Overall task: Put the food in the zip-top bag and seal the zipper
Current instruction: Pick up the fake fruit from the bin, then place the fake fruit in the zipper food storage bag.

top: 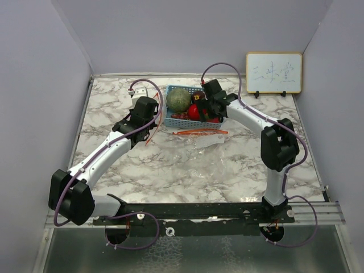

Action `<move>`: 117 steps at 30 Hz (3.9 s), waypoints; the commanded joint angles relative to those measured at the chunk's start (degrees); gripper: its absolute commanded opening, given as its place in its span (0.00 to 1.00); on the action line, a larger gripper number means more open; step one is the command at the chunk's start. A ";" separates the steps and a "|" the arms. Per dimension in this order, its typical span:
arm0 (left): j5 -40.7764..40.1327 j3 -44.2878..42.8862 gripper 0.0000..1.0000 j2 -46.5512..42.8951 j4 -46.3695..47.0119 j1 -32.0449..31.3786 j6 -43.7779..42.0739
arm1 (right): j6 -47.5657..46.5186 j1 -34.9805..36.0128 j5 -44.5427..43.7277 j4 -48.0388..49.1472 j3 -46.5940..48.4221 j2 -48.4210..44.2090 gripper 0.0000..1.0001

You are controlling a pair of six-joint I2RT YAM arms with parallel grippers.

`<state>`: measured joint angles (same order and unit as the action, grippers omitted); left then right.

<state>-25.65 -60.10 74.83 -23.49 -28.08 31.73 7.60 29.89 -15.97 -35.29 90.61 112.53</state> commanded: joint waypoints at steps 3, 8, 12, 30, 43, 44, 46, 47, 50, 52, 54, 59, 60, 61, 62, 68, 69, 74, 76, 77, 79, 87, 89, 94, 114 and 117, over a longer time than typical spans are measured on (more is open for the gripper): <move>1.92 -1.56 0.00 0.75 1.13 0.39 -0.79 | -0.26 -0.36 2.02 4.09 -2.11 1.50 0.96; 2.15 -1.56 0.00 0.99 1.25 0.39 -0.70 | -0.28 -0.36 3.99 5.94 -1.86 -1.60 0.96; 2.66 -1.33 0.00 1.43 1.53 0.39 -0.54 | 0.59 -0.36 5.55 9.16 -0.49 -5.43 0.96; 4.11 -1.79 0.00 2.71 1.40 0.39 -1.12 | 4.34 -4.75 3.56 6.70 13.35 9.10 0.96; 3.94 -2.36 0.00 4.13 1.79 0.39 -1.55 | 3.46 -4.75 9.13 7.16 7.04 6.80 0.52; 3.86 -2.58 0.00 4.21 1.74 0.39 -1.67 | 3.03 -4.72 8.81 7.12 7.42 6.01 0.46; 3.85 -2.81 0.00 4.25 1.67 0.39 -2.03 | 2.19 -4.72 8.61 7.16 8.29 3.90 0.36; 3.83 -2.83 0.00 4.27 1.62 0.39 -2.24 | 1.71 -4.73 8.84 7.14 8.72 2.48 0.33; 3.90 -3.46 0.00 4.04 1.45 0.39 -2.66 | 1.09 -4.72 13.08 7.06 9.62 -2.48 0.29; 4.07 -3.69 0.00 3.65 1.34 0.39 -2.87 | 0.85 -4.68 20.48 9.18 8.26 -7.32 0.28; 4.14 -3.62 0.00 3.17 1.35 0.39 -3.04 | 2.67 -4.62 31.80 11.99 6.38 -10.47 0.28; 4.43 -3.08 0.00 2.20 1.28 0.37 -3.07 | 18.90 -2.63 62.04 30.42 -0.22 -12.25 0.26; 4.51 -3.10 0.00 1.97 1.21 0.39 -3.03 | 22.53 -1.39 64.10 35.26 -1.40 -11.81 0.26; 4.59 -3.01 0.00 1.76 1.31 0.39 -2.90 | 25.43 -0.14 65.32 39.81 -2.00 -11.24 0.26; 4.77 -2.93 0.00 1.51 1.31 0.39 -2.78 | 27.77 1.14 66.00 42.73 -1.82 -10.11 0.26; 7.09 -1.48 0.00 -2.12 3.58 0.39 -1.47 | 39.69 4.64 68.01 54.13 0.34 -3.16 0.23; 7.48 -0.97 0.00 -2.80 4.09 0.39 -0.96 | 41.50 4.65 67.51 56.09 -0.08 -2.67 0.23; 9.95 2.00 0.00 -6.77 6.75 0.35 1.45 | 47.18 4.65 65.59 61.37 -1.03 0.09 0.21; 10.70 3.08 0.00 -8.11 7.86 0.39 2.39 | 48.36 4.65 64.42 62.23 -1.81 0.67 0.21; 10.97 3.52 0.00 -8.70 8.26 0.39 2.75 | 48.10 4.70 63.76 61.52 -2.12 0.83 0.21; 11.38 4.19 0.00 -9.85 8.66 0.39 3.72 | 45.18 4.65 61.07 56.63 -2.52 0.34 0.20; 12.30 5.49 0.00 -12.73 11.98 0.53 7.44 | 26.87 6.09 50.48 30.68 -0.08 -2.55 0.20; 13.08 5.28 0.00 -12.46 13.02 0.65 8.45 | 23.67 7.00 47.31 25.85 0.70 -3.16 0.20; 15.58 5.99 0.00 -11.35 15.33 0.91 11.40 | 18.85 9.40 39.23 19.18 2.34 -5.01 0.23; 28.27 15.60 0.00 -12.76 25.83 2.83 27.87 | 11.13 13.45 27.55 1.35 3.92 -13.03 0.68; 31.70 17.54 0.00 -12.14 29.81 3.53 31.61 | 11.32 14.10 28.26 2.12 3.40 -12.79 0.68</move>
<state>-0.58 -45.01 63.09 -1.08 -25.50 56.73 20.32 42.81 12.25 -32.08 95.48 100.68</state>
